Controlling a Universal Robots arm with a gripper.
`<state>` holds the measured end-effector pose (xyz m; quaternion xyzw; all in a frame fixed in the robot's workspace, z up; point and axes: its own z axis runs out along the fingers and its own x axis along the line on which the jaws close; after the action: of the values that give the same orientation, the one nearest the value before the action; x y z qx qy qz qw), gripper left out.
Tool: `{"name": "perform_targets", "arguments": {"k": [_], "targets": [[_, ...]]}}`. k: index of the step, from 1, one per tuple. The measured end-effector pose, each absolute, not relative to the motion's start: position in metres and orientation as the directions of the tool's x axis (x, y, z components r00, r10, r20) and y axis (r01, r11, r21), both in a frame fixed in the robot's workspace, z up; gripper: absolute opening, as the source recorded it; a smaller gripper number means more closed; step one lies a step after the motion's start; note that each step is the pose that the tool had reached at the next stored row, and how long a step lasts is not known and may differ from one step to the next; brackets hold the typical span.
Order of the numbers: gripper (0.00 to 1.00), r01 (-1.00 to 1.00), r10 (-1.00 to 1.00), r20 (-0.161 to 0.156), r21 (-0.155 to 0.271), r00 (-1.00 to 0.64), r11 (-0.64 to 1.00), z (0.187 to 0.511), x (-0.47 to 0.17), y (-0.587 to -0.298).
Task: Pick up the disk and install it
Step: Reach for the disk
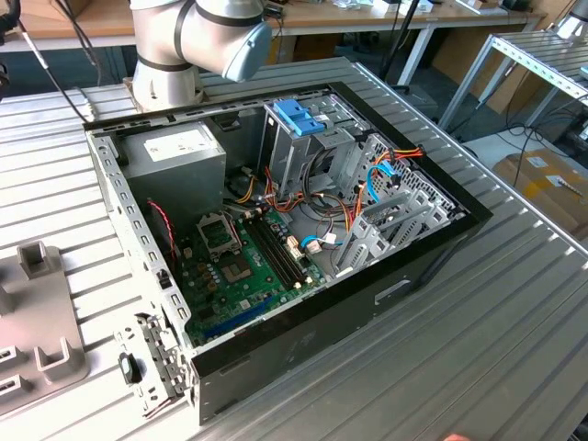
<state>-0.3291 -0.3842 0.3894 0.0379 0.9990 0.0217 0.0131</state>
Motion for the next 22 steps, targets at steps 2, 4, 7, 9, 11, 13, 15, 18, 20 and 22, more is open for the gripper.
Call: {"name": "perform_targets", "arguments": {"k": [2,4,7,9,11,13,15,18,20,22], "targets": [[0.11,0.075,0.076,-0.025,0.044,-0.997,0.996,0.389,-0.33,-0.384],[0.11,0.075,0.076,-0.024,0.044,-0.997,0.996,0.389,-0.331,-0.382],[0.11,0.075,0.076,-0.025,0.044,-0.997,0.996,0.389,-0.331,-0.379],[0.11,0.075,0.076,-0.025,0.044,-0.997,0.996,0.389,-0.332,-0.375],[0.11,0.075,0.076,-0.024,0.043,-0.997,0.996,0.389,-0.333,-0.372],[0.11,0.075,0.076,-0.025,0.043,-0.997,0.996,0.388,-0.335,-0.37],[0.11,0.075,0.076,-0.025,0.043,-0.997,0.996,0.388,-0.339,-0.368],[0.11,0.075,0.076,-0.025,0.043,-0.997,0.996,0.388,-0.345,-0.366],[0.11,0.075,0.076,-0.025,0.043,-0.997,0.996,0.388,-0.348,-0.366],[0.11,0.075,0.076,-0.025,0.043,-0.997,0.996,0.388,-0.351,-0.365]]}}
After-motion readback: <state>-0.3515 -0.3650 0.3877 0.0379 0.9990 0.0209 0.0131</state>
